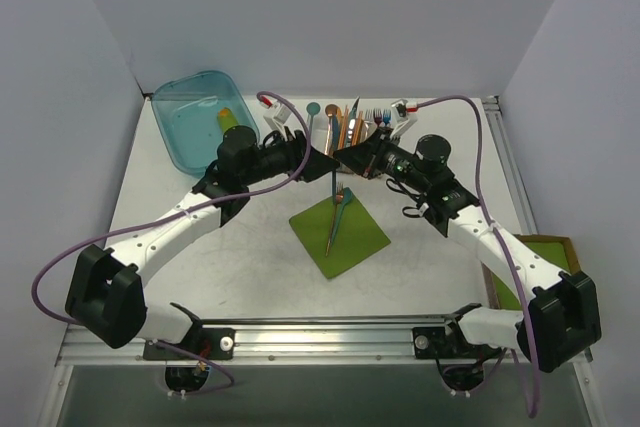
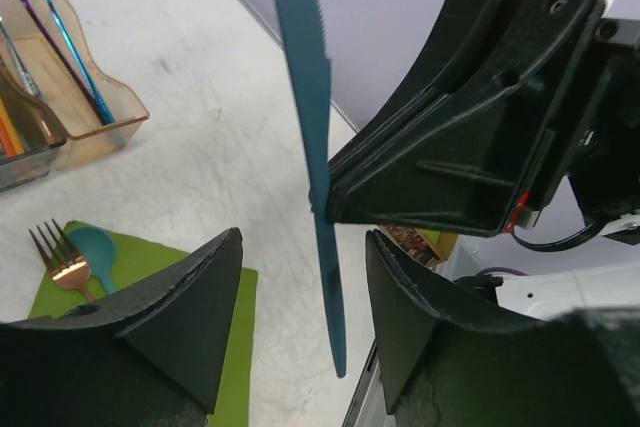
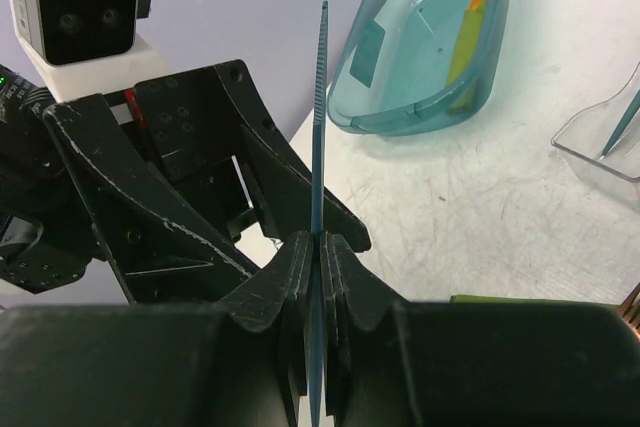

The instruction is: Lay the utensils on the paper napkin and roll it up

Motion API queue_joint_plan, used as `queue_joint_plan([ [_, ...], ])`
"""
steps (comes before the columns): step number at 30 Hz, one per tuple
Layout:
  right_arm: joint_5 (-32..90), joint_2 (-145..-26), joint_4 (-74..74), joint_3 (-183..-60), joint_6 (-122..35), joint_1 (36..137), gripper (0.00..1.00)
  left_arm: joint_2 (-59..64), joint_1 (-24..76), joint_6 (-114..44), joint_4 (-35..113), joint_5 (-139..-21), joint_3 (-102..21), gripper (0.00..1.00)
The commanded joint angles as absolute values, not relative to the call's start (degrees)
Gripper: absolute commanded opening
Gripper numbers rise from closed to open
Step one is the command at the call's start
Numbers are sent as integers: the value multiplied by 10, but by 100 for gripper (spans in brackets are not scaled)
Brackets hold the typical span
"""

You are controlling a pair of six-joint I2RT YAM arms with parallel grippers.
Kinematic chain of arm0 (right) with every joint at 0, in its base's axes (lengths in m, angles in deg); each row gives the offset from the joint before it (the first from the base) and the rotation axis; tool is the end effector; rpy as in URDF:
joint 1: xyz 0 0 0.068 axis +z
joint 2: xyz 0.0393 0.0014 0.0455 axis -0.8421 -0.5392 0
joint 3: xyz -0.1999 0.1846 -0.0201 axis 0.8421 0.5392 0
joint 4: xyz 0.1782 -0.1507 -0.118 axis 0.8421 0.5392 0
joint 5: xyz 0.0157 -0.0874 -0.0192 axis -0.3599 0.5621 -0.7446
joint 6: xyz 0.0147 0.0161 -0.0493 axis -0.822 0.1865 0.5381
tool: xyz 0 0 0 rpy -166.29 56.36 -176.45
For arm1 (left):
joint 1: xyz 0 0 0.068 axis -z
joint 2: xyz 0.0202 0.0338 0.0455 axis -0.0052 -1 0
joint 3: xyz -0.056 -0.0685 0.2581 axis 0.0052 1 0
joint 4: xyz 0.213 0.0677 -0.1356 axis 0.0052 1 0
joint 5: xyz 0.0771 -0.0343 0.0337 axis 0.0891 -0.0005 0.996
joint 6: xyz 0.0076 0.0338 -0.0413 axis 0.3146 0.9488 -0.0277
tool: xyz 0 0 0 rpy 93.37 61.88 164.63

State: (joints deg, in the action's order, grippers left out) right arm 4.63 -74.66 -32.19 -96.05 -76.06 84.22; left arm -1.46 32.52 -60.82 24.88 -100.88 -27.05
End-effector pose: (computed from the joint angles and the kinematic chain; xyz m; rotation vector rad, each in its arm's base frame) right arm 0.2447 0.1448 0.3547 -0.3463 1.4945 1.3138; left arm 0.2647 -0.1912 0.3344 0.3498 1.7874 -1.3197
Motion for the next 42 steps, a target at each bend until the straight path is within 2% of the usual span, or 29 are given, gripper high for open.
queue_joint_plan([
  [1,44,-722,-339,-960,-767,848,0,-17,321,-629,182,-1041,-296,61],
  [4,43,-720,-341,-961,-769,849,0,-16,321,-636,168,-1045,-289,61],
  [6,43,-721,-342,-963,-772,849,0,-19,321,-642,160,-1055,-290,54],
  [10,44,-722,-344,-961,-775,849,0,-28,321,-651,149,-1065,-294,49],
  [16,47,-717,-347,-959,-773,849,0,-33,321,-651,159,-1063,-293,48],
  [21,46,-718,-351,-958,-777,849,0,-40,322,-652,163,-1068,-295,43],
  [28,45,-715,-357,-954,-780,851,0,-51,324,-649,167,-1074,-302,22],
  [29,45,-715,-357,-954,-780,851,0,-51,325,-648,166,-1075,-302,17],
  [30,45,-714,-356,-952,-779,851,0,-51,325,-646,167,-1075,-303,5],
  [31,45,-713,-355,-951,-779,851,4,-51,324,-644,175,-1075,-304,3],
  [33,59,-707,-346,-950,-772,850,18,-47,325,-625,195,-1067,-307,3],
  [34,68,-705,-326,-951,-769,849,33,-45,325,-615,222,-1056,-309,2],
  [35,88,-698,-314,-952,-765,847,37,-45,325,-595,238,-1049,-309,2],
  [37,115,-690,-273,-955,-751,844,43,-44,329,-576,284,-1021,-305,2],
  [42,187,-647,-212,-939,-743,812,44,-63,351,-518,406,-919,-305,2],
])
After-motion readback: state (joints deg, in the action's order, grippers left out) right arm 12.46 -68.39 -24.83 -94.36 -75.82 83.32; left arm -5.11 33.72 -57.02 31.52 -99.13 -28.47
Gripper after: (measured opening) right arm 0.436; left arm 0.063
